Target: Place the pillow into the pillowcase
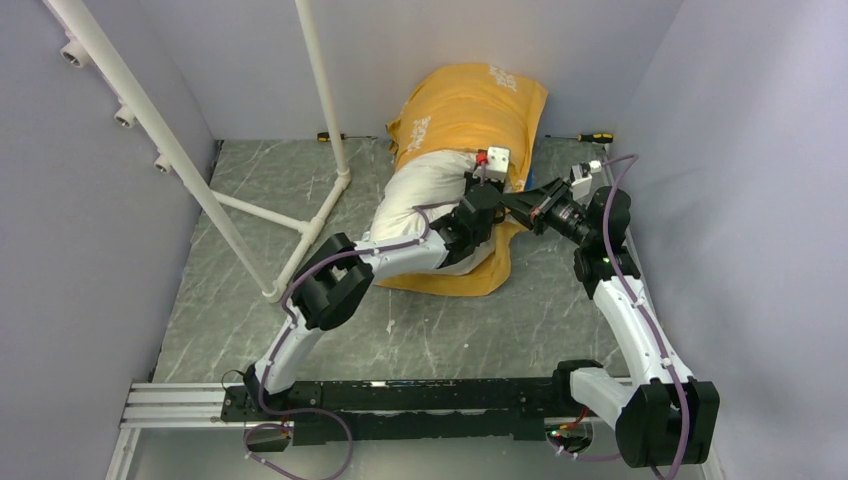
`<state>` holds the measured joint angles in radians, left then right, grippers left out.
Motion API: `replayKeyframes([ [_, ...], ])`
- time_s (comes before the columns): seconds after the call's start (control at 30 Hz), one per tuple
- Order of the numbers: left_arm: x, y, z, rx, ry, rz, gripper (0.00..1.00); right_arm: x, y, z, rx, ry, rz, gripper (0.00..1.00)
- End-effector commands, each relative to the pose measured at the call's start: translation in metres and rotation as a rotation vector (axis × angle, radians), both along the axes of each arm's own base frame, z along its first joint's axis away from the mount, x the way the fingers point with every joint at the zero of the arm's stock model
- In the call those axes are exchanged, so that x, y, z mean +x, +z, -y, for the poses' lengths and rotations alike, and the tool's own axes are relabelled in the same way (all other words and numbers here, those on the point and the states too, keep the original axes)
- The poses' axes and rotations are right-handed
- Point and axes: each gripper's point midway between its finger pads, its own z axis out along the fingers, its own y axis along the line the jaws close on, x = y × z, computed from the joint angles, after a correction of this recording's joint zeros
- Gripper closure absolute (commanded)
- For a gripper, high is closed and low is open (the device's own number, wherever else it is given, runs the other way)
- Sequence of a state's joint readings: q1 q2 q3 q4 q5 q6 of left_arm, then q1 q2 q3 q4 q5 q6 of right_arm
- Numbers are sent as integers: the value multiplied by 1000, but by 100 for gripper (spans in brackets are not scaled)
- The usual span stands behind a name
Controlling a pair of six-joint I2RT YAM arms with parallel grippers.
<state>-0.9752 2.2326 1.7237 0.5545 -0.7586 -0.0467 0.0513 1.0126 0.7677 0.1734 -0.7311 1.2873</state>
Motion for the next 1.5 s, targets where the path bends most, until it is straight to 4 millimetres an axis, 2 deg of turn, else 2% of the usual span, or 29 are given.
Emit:
replayKeyframes([
  [0.0,14,-153,-5,196,-96,-307,100,-154,145,-42,42,534,584,100],
  [0.13,36,-147,-22,194,-55,-330,100,-168,146,-44,36,564,578,100],
  [0.2,43,-131,-34,180,-30,-344,100,-182,151,-46,42,613,604,100],
  [0.3,40,-84,-42,161,-33,-226,100,-194,147,-51,-5,652,620,100],
  [0.43,24,-12,-52,110,-81,-94,100,-199,125,-54,-64,686,596,100],
  [0.57,-10,72,-56,50,-177,89,100,-201,112,-56,-77,717,595,100],
  [0.6,-21,99,-61,28,-190,137,100,-199,108,-56,-85,722,587,100],
  [0.7,-43,142,-70,-11,-227,196,100,-197,99,-60,-93,741,572,100],
  [0.8,-55,165,-66,-37,-284,230,100,-204,94,-67,-69,786,575,100],
  [0.9,-52,155,-48,-21,-311,209,100,-209,90,-77,-55,828,572,100],
  [1.03,-44,106,-19,-1,-319,142,100,-212,94,-91,-47,837,599,100],
  [1.1,-48,79,-5,20,-336,105,100,-212,95,-95,-47,840,606,100],
  [1.17,-56,56,2,49,-347,72,100,-202,85,-97,-104,791,578,100],
  [1.23,-68,41,2,70,-366,46,100,-187,59,-95,-207,726,487,100],
  [1.33,-87,26,-10,81,-394,-8,100,-176,8,-89,-318,664,335,100],
  [1.37,-94,20,-15,82,-410,-41,97,-174,-8,-86,-341,642,289,100],
  [1.43,-114,2,-19,129,-495,-115,74,-174,-40,-82,-367,620,202,92],
  [1.47,-125,-6,-22,156,-538,-162,60,-176,-49,-81,-361,616,183,90],
])
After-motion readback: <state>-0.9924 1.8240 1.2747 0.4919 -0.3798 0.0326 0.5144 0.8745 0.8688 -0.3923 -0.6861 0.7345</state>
